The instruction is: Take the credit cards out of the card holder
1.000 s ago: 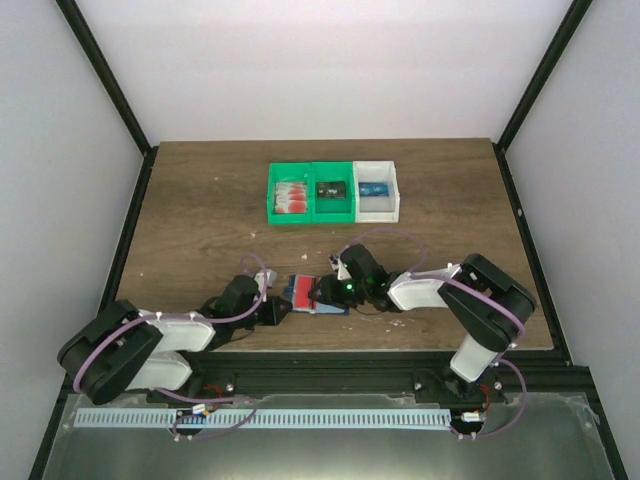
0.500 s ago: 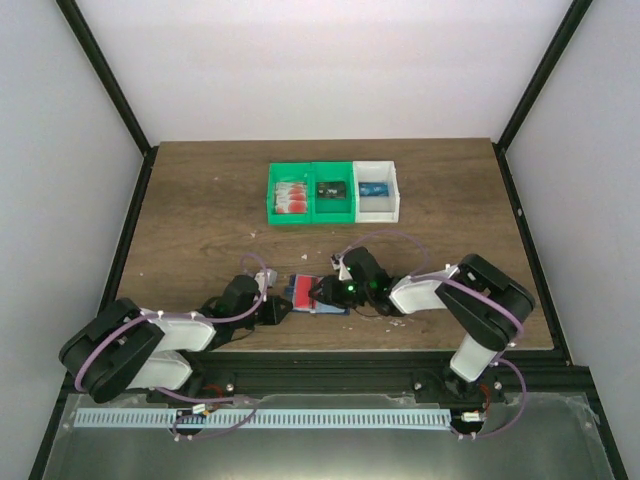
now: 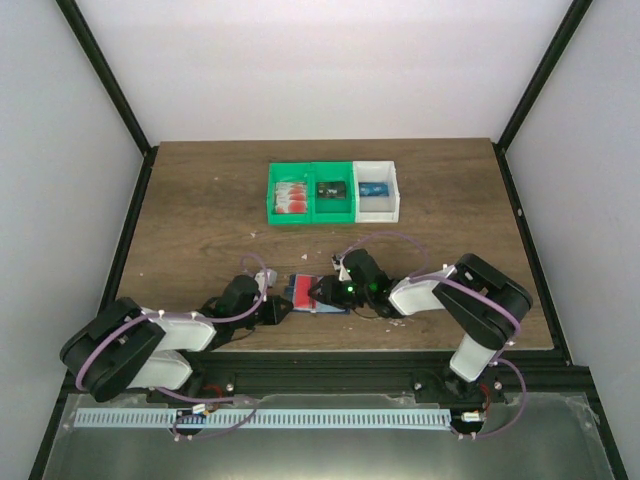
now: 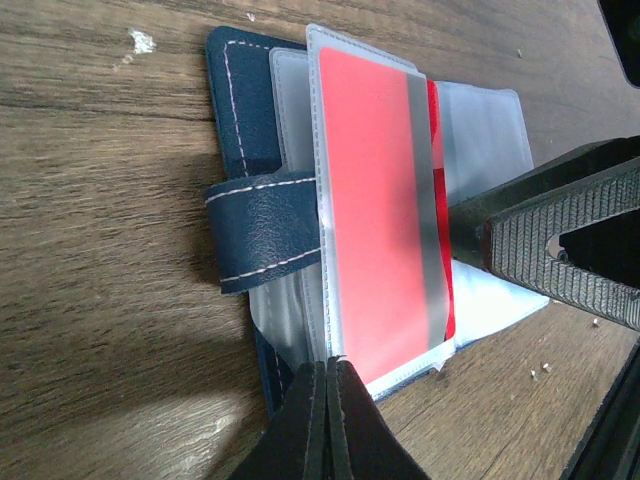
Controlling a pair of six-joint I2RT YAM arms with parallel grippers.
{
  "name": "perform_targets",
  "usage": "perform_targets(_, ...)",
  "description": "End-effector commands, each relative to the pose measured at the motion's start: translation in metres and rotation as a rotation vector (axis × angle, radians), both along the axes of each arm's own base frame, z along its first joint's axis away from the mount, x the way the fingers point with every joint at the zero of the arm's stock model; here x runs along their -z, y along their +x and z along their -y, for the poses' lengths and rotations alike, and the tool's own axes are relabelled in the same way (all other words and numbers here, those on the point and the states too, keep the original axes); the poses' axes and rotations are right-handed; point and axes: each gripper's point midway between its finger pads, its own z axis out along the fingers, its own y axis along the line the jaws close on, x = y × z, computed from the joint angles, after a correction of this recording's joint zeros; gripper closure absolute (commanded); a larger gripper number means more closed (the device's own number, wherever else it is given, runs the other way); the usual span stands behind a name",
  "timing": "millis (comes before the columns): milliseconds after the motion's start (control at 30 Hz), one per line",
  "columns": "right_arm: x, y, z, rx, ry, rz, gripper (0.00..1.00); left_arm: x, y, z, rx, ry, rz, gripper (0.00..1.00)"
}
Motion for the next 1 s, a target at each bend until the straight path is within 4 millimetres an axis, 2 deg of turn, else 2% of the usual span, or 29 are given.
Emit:
perform_targets(0,0.007,0.004,0.007,0.042,-0.044,0.01,0.62,0.007,-0.005,-0.002,0.005,0.005,-0.017,1.0)
perform_targets(167,0.005,0.0,-0.001,0.006,0.006,0.004,0.69,0.007,-0.006,-0.002,0.005,-0.001,-0.022,1.0)
perform_targets(400,-0.002,-0.002,-0.004,-0.019,0.053,0.034,0.85,0.009,-0.008,-0.002,-0.001,-0.006,-0.032,1.0)
perform_targets(633,-0.009,-0.006,-0.009,-0.054,0.104,0.053,0.86,0.01,-0.007,0.0,-0.003,-0.009,-0.039,1.0)
perform_targets(800,-0.005,-0.009,-0.012,-0.067,0.116,0.029,0.86,0.01,-0.007,0.001,0.001,-0.012,-0.041,1.0)
perform_targets(933,-0.002,-0.008,-0.008,-0.049,0.103,0.031,0.99,0.012,-0.008,0.0,0.001,-0.006,-0.043,1.0)
perform_targets(967,-0.003,-0.008,-0.007,-0.047,0.1,0.037,0.99,0.013,-0.008,-0.001,-0.003,-0.002,-0.046,1.0)
